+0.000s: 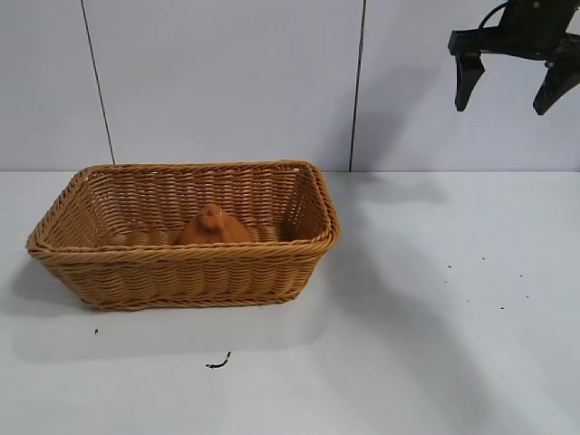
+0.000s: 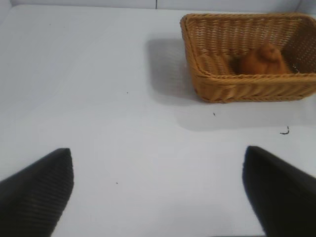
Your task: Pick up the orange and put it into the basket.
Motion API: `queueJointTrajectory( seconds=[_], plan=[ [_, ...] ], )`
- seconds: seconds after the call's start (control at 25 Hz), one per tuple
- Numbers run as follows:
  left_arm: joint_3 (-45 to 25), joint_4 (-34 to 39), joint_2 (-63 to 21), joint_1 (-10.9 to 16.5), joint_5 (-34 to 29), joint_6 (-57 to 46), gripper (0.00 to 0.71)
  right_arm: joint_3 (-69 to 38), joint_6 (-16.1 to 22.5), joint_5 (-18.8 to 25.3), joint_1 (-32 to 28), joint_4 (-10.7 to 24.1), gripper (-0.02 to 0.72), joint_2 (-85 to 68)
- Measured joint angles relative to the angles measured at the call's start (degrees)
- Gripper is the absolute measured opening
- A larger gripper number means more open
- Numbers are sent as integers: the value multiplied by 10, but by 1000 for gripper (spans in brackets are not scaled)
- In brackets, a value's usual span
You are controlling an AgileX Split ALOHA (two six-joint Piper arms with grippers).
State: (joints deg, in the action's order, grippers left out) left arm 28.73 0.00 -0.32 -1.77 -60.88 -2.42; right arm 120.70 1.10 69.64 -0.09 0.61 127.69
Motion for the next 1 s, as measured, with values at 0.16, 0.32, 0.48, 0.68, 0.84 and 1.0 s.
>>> queueJointTrajectory(
  seconds=[0.16,0.32,0.48,0.68,0.84,1.0],
  plan=[
    [0,0,0,0,0,0,666,-115,-6,0,0,-6,675,-66],
    [0,0,0,0,0,0,666,-217,-22,0,0,-6,675,-131],
    [0,0,0,0,0,0,666,-352,-34,0,0,-15,675,-228],
    [0,0,0,0,0,0,666,-521,-35,0,0,-19,675,-392],
    [0,0,0,0,0,0,666,-616,-36,0,0,-22,675,-512],
    [0,0,0,0,0,0,666,-706,-36,-8,0,-25,675,-632]
  ],
)
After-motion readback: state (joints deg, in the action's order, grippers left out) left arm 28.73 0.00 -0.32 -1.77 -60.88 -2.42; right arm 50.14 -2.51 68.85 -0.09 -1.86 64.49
